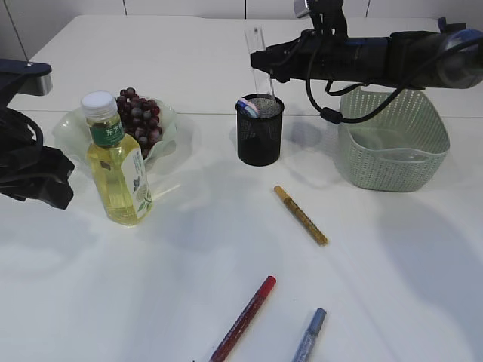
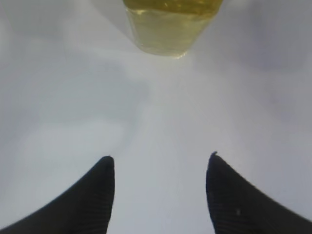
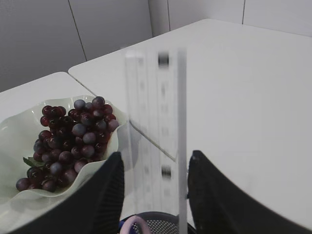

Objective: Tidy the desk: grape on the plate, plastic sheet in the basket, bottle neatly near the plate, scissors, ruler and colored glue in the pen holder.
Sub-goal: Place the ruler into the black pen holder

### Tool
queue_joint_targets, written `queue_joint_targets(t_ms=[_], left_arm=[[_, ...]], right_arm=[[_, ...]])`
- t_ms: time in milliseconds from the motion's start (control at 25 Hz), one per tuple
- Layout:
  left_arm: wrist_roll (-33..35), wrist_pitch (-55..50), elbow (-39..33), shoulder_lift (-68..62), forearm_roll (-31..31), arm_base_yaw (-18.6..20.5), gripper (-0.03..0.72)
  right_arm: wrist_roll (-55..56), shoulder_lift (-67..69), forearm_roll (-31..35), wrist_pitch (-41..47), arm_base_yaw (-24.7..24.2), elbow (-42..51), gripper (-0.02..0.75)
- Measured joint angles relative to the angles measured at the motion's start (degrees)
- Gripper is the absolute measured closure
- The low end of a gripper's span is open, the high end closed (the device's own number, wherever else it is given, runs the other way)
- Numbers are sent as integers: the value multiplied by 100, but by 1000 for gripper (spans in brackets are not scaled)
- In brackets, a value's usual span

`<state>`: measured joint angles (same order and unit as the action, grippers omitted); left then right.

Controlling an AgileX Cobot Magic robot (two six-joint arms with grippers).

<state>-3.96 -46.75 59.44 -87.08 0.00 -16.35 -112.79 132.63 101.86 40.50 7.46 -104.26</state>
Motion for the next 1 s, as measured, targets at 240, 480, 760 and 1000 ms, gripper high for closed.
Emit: queue_joint_targets(t_ms=[240,480,760,1000], left_arm=[[0,0,0,0,0,0,253],[0,0,0,0,0,0,253],[0,0,0,0,0,0,253],[0,0,0,0,0,0,253]], right_arm=[[12,0,0,0,0,0,314],[231,0,9,-22,0,0,308],[1861,-227,-744,-623,0,0,308],[5343,-909,-4085,-622,0,0,308]])
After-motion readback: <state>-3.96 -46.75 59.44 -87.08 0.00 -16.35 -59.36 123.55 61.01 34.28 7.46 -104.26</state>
